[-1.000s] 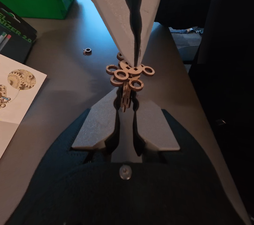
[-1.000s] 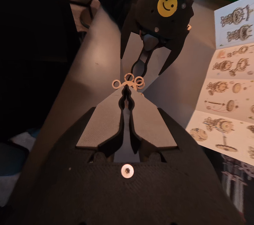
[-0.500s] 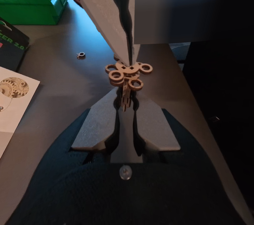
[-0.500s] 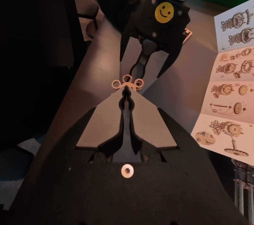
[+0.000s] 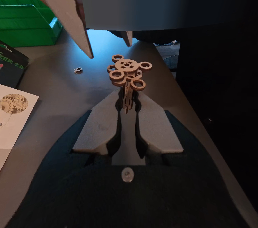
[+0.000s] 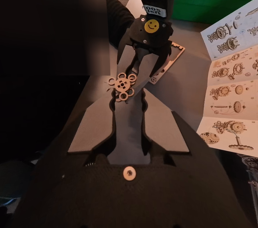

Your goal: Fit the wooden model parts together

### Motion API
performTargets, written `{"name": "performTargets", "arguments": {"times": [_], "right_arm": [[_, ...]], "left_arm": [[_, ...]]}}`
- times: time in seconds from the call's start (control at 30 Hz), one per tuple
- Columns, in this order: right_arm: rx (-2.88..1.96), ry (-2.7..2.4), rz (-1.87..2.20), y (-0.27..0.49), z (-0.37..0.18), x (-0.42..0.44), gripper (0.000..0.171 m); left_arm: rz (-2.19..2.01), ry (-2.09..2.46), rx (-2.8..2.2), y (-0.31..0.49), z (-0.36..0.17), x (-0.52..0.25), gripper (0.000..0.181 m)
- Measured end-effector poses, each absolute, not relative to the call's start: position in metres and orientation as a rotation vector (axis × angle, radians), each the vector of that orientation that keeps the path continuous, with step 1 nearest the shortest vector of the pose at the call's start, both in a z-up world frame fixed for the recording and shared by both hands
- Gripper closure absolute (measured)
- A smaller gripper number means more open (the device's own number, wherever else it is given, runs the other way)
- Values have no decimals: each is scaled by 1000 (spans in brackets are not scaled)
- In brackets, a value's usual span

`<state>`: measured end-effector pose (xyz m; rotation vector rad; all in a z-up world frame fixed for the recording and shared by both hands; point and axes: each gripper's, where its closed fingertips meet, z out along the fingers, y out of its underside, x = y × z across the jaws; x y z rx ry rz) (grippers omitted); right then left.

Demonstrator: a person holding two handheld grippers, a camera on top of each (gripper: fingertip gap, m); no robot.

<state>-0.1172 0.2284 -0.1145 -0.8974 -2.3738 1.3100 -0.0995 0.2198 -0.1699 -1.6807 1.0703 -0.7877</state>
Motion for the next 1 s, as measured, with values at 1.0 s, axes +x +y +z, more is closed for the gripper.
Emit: {"name": "performTargets", "arguments": {"times": [1.0], "right_arm": [[-796, -2350, 1173, 229, -127, -119, 153]], "left_arm": [[-881, 985, -1717, 225, -166, -97, 168]]}}
